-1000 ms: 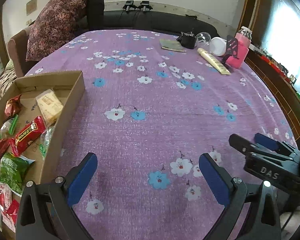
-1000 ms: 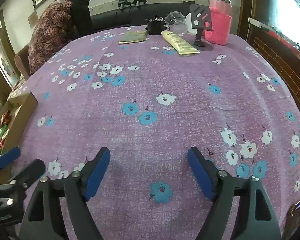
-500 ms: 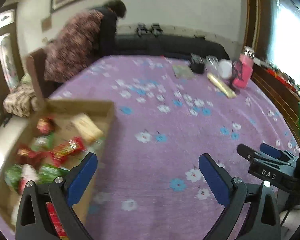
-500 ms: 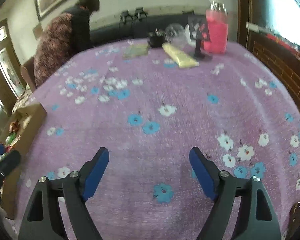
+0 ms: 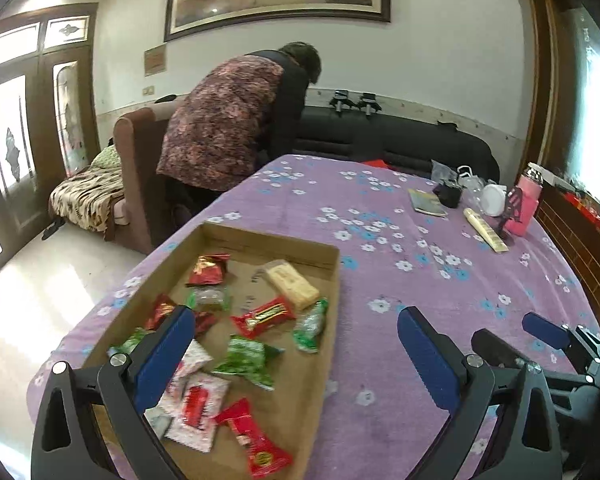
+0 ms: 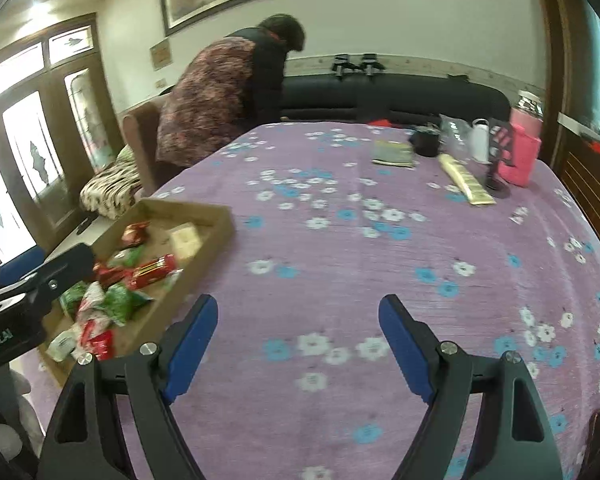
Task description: Organize snacks
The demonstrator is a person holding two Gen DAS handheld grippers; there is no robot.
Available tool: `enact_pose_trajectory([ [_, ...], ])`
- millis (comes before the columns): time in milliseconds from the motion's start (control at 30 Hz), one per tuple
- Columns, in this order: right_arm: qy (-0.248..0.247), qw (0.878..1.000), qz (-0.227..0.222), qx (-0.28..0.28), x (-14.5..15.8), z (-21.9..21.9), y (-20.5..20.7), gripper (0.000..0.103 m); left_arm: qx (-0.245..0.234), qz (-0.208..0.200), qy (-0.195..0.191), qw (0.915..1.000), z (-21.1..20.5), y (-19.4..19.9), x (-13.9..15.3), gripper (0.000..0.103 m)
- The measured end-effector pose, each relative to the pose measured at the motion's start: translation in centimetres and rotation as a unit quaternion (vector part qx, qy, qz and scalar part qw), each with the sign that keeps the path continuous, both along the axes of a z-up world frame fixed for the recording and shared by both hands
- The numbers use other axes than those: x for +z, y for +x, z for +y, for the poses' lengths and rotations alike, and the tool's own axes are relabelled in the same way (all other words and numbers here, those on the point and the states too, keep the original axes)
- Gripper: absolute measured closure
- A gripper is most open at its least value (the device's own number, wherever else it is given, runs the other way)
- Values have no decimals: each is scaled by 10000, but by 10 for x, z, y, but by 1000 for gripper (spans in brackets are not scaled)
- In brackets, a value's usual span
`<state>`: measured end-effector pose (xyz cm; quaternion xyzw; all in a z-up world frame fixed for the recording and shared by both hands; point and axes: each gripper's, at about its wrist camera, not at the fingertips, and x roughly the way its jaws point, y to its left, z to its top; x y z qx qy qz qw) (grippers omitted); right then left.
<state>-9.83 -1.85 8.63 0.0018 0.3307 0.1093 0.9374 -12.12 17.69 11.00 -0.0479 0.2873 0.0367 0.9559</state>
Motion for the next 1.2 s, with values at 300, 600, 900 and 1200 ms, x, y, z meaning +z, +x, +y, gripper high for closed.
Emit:
enact_pose_trajectory([
  [300, -116, 9995, 26, 280, 3, 35, -13, 21, 150, -28, -165, 9997, 23, -11, -2, 1],
  [600, -207, 9985, 44, 509, 2, 60, -23, 21, 214, -25, -220, 9995, 33, -17, -4, 1],
  [900, -225, 9979, 77, 597, 0, 71, -27, 21, 293, -43, -261, 9992, 42, -22, -4, 1],
  [1200, -173, 9978, 134, 622, -5, 75, -27, 21, 372, -40, -259, 9990, 47, -23, -5, 1],
])
